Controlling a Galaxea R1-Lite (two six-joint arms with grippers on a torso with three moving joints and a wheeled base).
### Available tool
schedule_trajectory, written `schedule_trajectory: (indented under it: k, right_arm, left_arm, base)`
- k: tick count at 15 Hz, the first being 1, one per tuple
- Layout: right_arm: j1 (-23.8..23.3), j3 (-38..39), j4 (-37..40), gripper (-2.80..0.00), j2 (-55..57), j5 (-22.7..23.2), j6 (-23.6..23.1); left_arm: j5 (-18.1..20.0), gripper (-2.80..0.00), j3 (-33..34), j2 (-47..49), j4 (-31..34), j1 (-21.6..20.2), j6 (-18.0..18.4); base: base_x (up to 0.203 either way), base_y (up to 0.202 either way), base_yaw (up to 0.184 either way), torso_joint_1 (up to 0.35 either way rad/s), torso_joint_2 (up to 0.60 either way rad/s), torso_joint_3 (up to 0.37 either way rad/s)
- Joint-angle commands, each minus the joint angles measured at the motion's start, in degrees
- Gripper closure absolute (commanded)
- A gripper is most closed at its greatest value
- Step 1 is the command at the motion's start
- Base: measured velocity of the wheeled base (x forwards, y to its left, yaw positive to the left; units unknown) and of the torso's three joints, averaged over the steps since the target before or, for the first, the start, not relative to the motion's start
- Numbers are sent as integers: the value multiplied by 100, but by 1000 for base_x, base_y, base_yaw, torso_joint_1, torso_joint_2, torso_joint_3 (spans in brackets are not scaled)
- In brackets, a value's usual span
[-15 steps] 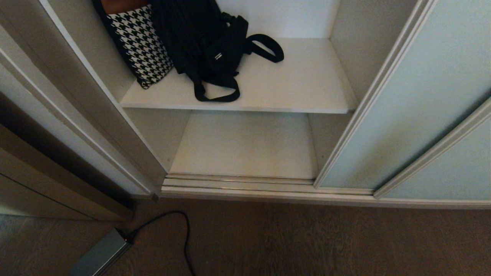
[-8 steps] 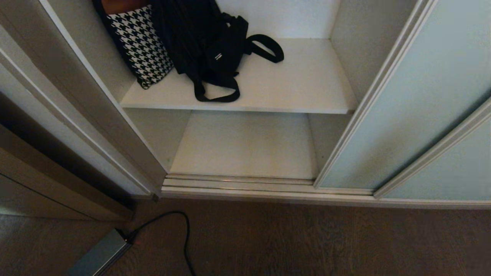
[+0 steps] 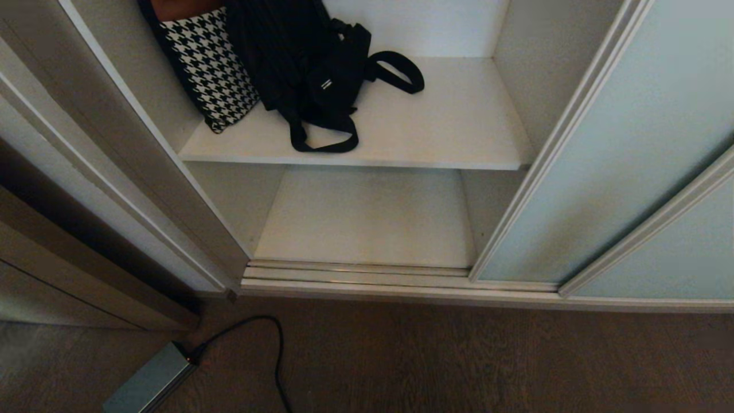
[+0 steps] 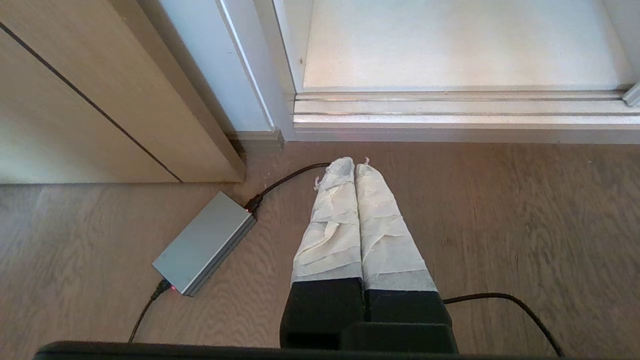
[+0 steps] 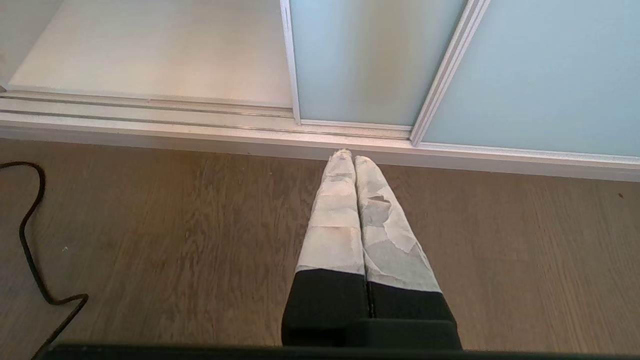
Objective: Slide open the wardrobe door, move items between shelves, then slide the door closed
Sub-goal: Open the door
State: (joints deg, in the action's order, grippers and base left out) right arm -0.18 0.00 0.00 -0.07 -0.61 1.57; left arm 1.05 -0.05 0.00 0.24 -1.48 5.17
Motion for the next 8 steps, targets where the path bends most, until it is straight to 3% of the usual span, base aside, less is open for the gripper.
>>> schedule_trajectory:
  k: [1,8]
  right_arm:
    - [1,9,0,0,-10,0,1]
    - [1,9,0,0,-10,0,1]
  left_arm:
    - [1,0,5,9,11,-2,-14]
    - [-8,0,5,9,1,-2,-70]
  base:
    - [0,0,0,0,0,0]
    - [0,0,0,0,0,0]
